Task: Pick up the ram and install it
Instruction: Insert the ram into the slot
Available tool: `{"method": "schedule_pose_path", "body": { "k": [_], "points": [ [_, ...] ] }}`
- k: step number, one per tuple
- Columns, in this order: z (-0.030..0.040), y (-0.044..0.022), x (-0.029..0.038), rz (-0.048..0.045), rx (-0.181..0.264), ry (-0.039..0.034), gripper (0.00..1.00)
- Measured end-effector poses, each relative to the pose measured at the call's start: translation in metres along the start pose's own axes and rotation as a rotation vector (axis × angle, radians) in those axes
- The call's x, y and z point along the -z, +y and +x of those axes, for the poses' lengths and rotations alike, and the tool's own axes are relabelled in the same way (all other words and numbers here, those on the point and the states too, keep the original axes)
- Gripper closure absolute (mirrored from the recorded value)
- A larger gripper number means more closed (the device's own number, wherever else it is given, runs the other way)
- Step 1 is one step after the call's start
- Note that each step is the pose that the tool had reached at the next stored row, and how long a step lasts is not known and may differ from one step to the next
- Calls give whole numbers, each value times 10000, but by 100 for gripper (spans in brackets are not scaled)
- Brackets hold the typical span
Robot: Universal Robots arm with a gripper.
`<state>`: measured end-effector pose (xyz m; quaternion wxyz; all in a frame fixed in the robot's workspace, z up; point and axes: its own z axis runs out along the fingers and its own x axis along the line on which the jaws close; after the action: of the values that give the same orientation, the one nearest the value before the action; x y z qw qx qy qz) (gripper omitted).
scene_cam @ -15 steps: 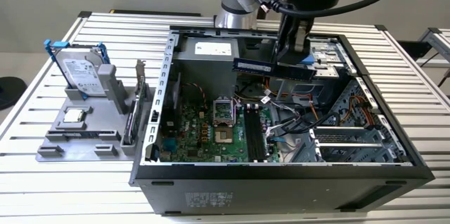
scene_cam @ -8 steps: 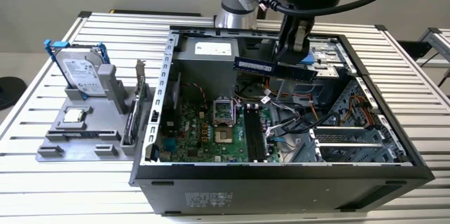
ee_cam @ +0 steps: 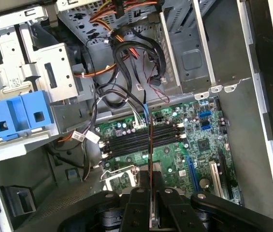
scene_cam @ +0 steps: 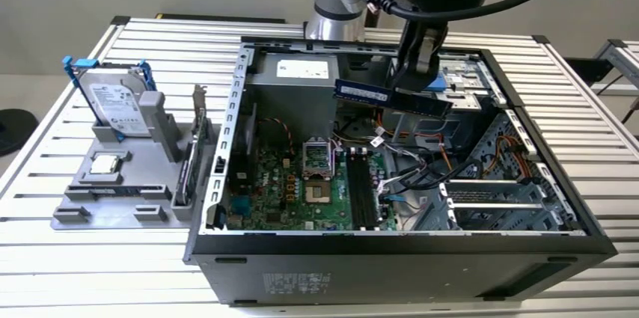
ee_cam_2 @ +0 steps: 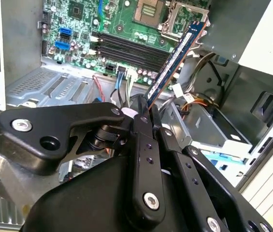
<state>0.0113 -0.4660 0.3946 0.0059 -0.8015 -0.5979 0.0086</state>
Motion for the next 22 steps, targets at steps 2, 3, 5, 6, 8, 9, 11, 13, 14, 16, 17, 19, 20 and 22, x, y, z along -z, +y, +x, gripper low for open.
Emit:
{"method": "schedule_pose_path", "body": {
  "k": [2, 3, 5, 6, 8, 9, 11, 13, 14, 16, 17, 19, 20, 22],
  "points": [
    [1, 3, 0, 1, -81, 1, 100],
    [1, 5, 0, 1, -124, 3, 100],
    [2, 8, 0, 1, -212, 4, 100],
    [3, 9, 0, 1, -260, 4, 100],
    [3, 12, 0, 2, -347, 7, 100],
    [4, 13, 0, 2, -391, 8, 100],
    [4, 15, 0, 3, -480, 9, 100],
    [5, 18, 1, 4, -566, 10, 100],
    [6, 20, 1, 4, -610, 11, 100],
    [7, 22, 1, 5, -696, 13, 100],
    [7, 24, 0, 5, -738, 14, 100],
    [8, 26, 0, 5, -821, 16, 100],
    [8, 27, 1, 6, -864, 17, 100],
    [9, 30, 1, 6, -949, 18, 100]
  ]
}}
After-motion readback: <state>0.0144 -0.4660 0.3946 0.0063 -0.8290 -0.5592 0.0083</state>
